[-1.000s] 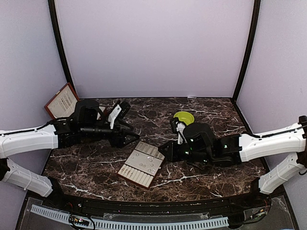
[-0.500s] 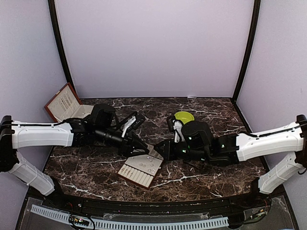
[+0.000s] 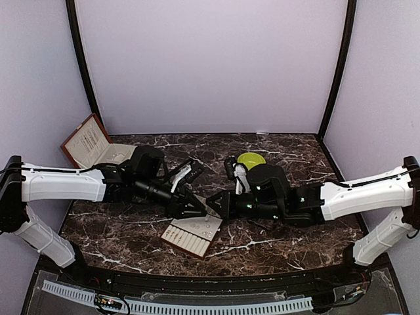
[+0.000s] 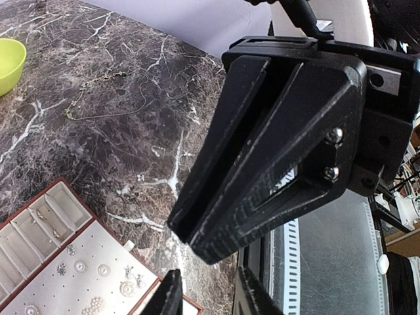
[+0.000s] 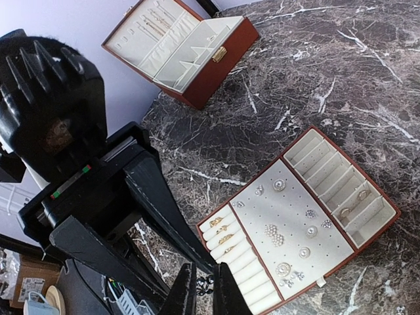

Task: Organize the mixed jewelry
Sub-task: Pass from the right arm to the left

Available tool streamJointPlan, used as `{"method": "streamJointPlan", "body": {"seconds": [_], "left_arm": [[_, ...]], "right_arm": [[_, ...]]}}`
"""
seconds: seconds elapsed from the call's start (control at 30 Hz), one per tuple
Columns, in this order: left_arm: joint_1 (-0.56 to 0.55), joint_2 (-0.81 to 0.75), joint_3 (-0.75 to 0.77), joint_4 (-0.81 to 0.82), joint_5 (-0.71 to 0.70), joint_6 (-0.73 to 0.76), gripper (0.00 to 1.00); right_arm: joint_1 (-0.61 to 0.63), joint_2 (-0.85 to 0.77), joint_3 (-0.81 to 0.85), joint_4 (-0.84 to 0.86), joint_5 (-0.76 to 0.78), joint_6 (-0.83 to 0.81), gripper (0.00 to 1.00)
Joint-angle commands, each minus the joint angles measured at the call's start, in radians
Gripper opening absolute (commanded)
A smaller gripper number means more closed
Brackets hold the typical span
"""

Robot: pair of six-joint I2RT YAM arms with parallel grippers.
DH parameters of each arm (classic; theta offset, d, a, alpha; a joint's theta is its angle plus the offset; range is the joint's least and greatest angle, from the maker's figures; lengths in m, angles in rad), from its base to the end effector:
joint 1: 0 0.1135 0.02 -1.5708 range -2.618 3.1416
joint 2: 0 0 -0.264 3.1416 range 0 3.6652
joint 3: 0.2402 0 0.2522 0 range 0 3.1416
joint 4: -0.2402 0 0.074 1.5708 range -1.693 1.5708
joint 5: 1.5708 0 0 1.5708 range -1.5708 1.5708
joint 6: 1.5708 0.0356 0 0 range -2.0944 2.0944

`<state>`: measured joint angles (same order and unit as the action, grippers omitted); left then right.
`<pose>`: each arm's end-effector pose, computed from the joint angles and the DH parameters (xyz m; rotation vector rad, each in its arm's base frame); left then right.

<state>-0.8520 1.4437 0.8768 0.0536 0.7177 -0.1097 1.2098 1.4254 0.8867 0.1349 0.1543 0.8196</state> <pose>0.1886 -0.2511 0.2449 1.2298 1.8491 -1.3076 0.1193 0.3004 0.2576 -0.3107 2.1413 1.1234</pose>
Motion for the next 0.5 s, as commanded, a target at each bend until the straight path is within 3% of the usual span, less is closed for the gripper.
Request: {"method": "streamJointPlan", "body": {"seconds": [0.0, 0.2, 0.47], "left_arm": [[-0.003, -0.006, 0.022, 0.013, 0.017, -0.009, 0.26], [-0.004, -0.008, 0.021, 0.015, 0.013, -0.013, 0.15], [-0.003, -0.015, 0.018, 0.018, 0.006, -0.016, 0.10]], "right_arm": [[-0.003, 0.016, 0.037, 0.052, -0.022, -0.014, 0.11], [-0.001, 0.025, 0.042, 0.071, -0.037, -0.010, 0.10], [-0.001, 0.036, 0.046, 0.074, -0.048, -0.007, 0.10]]}}
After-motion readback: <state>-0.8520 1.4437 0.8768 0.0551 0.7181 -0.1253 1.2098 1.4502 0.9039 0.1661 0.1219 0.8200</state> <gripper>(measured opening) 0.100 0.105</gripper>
